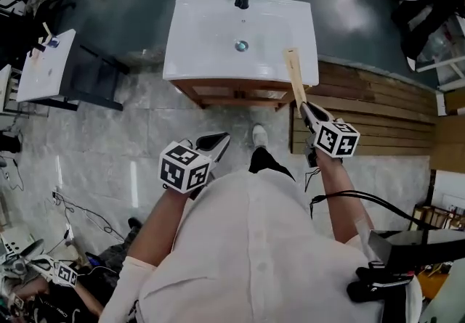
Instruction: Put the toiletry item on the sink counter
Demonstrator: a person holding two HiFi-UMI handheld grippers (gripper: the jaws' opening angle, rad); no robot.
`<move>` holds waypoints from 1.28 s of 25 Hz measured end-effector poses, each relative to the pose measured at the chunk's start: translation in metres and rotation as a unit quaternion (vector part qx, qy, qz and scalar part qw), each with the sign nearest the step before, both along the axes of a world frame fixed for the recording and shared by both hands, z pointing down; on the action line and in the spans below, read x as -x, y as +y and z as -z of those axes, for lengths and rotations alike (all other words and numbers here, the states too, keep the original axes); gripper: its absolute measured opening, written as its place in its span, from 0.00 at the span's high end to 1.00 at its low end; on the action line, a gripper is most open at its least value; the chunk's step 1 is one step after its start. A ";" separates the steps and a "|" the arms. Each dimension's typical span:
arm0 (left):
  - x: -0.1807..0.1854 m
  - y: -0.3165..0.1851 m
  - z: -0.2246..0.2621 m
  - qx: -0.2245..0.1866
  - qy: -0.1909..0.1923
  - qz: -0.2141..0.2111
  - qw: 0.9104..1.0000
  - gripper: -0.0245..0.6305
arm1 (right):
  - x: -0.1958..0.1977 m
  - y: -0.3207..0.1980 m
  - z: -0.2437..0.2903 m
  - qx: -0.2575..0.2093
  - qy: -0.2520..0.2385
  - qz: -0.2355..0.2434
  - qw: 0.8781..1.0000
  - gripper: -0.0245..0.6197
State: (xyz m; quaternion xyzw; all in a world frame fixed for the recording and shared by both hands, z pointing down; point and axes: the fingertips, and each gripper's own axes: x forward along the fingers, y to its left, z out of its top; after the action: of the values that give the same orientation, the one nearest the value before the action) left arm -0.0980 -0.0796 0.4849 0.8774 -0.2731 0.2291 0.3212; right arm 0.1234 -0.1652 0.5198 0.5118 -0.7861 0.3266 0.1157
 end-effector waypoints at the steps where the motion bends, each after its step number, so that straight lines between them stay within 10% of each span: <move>1: -0.005 -0.013 0.001 0.002 -0.002 0.006 1.000 0.95 | -0.003 -0.017 0.001 -0.001 0.008 0.016 1.000 0.92; 13: -0.067 -0.128 0.003 0.015 -0.017 0.060 0.998 0.95 | -0.055 -0.192 -0.015 -0.009 0.080 0.212 0.974 0.92; 32: -0.031 -0.188 -0.013 0.057 -0.064 0.161 0.983 0.95 | -0.041 -0.367 -0.075 -0.034 0.176 0.436 0.882 0.92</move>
State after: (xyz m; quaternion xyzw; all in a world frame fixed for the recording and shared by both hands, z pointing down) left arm -0.0671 -0.2674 0.4977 0.7859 -0.4170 0.2455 0.3850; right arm 0.1645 -0.5319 0.5952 0.1700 -0.9074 0.1206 0.3649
